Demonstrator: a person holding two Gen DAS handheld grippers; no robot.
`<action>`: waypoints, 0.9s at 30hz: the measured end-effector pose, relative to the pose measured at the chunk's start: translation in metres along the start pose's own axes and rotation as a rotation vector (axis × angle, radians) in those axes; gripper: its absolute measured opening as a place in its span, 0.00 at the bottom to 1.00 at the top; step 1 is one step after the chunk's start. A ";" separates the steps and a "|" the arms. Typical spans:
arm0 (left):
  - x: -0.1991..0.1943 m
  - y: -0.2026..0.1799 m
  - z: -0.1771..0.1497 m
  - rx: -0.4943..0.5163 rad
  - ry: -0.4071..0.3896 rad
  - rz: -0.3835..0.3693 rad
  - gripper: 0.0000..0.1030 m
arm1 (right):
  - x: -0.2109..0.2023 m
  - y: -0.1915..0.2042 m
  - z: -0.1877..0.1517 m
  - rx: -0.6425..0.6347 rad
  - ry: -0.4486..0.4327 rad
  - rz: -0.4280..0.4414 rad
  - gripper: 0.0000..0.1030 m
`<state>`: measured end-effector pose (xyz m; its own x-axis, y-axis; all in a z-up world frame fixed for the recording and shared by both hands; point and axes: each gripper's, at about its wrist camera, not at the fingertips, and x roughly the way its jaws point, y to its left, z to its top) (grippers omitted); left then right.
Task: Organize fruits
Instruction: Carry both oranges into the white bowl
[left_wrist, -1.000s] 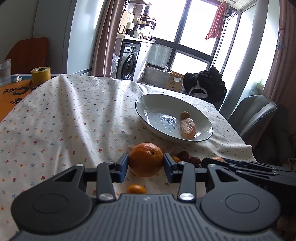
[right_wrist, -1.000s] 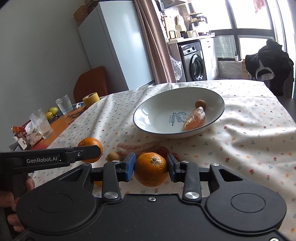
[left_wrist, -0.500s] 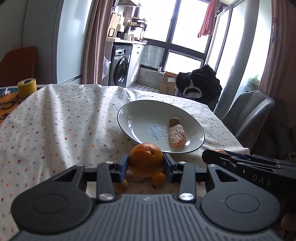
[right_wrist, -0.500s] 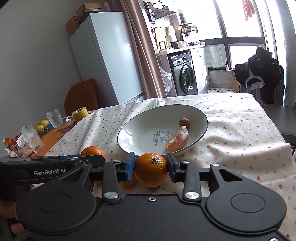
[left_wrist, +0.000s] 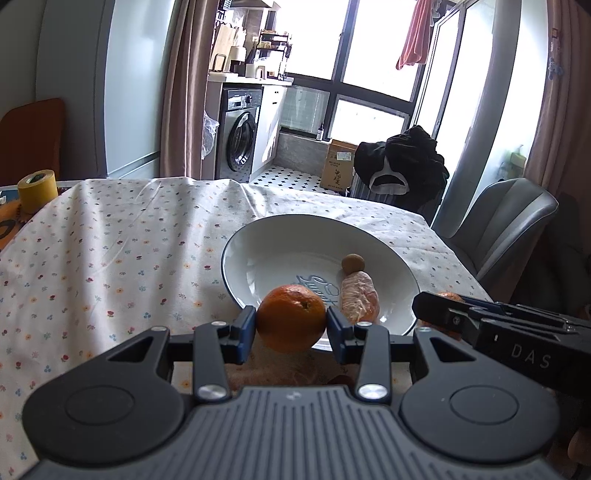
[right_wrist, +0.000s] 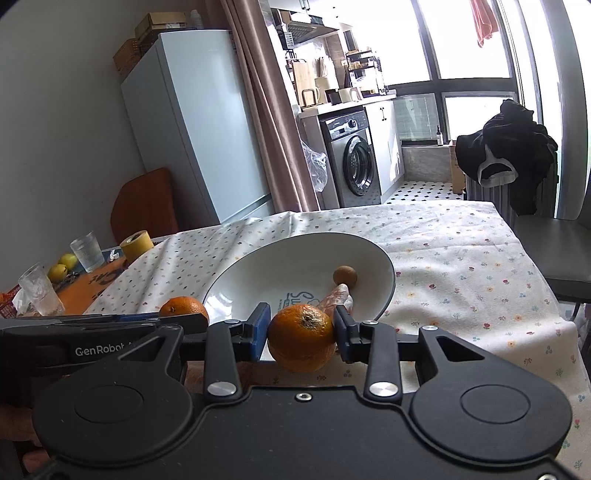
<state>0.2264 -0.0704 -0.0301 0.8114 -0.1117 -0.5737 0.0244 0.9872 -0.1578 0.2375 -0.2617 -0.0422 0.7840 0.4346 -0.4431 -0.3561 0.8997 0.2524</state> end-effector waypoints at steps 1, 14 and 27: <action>0.003 0.000 0.002 0.001 0.003 0.002 0.39 | 0.002 0.000 0.001 0.001 -0.001 -0.001 0.34; 0.031 0.002 0.012 -0.020 0.045 0.029 0.39 | 0.024 -0.001 0.005 0.016 0.021 -0.011 0.34; 0.023 0.003 0.018 0.012 0.010 0.053 0.42 | 0.031 -0.006 0.003 0.037 0.025 -0.013 0.34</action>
<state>0.2560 -0.0681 -0.0291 0.8056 -0.0608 -0.5893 -0.0111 0.9930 -0.1176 0.2653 -0.2538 -0.0545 0.7753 0.4243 -0.4678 -0.3268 0.9034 0.2777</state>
